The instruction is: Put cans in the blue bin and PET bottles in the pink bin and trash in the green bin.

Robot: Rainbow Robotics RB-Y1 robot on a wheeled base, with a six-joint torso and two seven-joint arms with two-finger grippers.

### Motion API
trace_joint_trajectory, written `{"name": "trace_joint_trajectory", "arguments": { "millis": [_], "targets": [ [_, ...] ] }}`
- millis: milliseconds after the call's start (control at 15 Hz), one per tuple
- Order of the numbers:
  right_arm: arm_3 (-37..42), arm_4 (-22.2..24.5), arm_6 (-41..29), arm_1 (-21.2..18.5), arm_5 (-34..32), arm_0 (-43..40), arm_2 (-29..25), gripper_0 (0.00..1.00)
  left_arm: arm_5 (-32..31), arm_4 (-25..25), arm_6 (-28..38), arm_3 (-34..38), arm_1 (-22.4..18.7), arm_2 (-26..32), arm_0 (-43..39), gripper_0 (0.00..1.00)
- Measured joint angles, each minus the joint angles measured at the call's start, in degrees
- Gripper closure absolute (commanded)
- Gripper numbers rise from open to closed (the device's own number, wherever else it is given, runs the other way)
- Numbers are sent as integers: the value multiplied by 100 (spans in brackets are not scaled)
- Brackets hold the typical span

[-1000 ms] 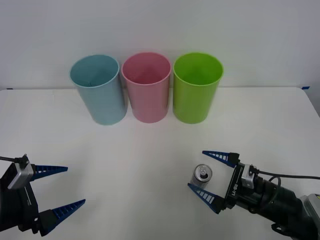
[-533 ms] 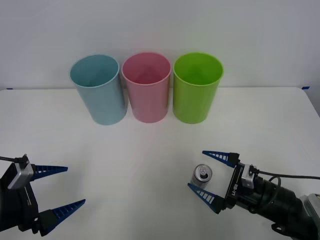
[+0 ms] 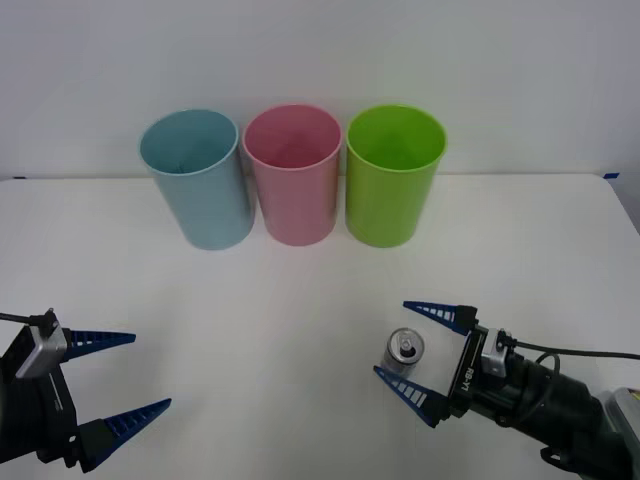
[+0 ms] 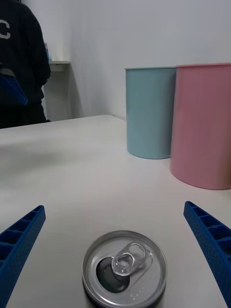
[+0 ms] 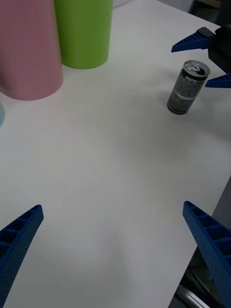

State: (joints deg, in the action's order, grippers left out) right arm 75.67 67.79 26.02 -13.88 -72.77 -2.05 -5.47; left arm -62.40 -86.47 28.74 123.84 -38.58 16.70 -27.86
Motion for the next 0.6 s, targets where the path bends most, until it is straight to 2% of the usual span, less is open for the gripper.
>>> {"name": "trace_joint_trajectory", "arguments": {
  "millis": [267, 600],
  "targets": [
    [-5, -129, 16, -11, -23, 38, 9, 0, 0, 0, 0, 0, 0, 0, 0, 0],
    [-9, -266, 17, -234, -20, 26, 3, 0, 0, 0, 0, 0, 0, 0, 0, 0]
  ]
}}
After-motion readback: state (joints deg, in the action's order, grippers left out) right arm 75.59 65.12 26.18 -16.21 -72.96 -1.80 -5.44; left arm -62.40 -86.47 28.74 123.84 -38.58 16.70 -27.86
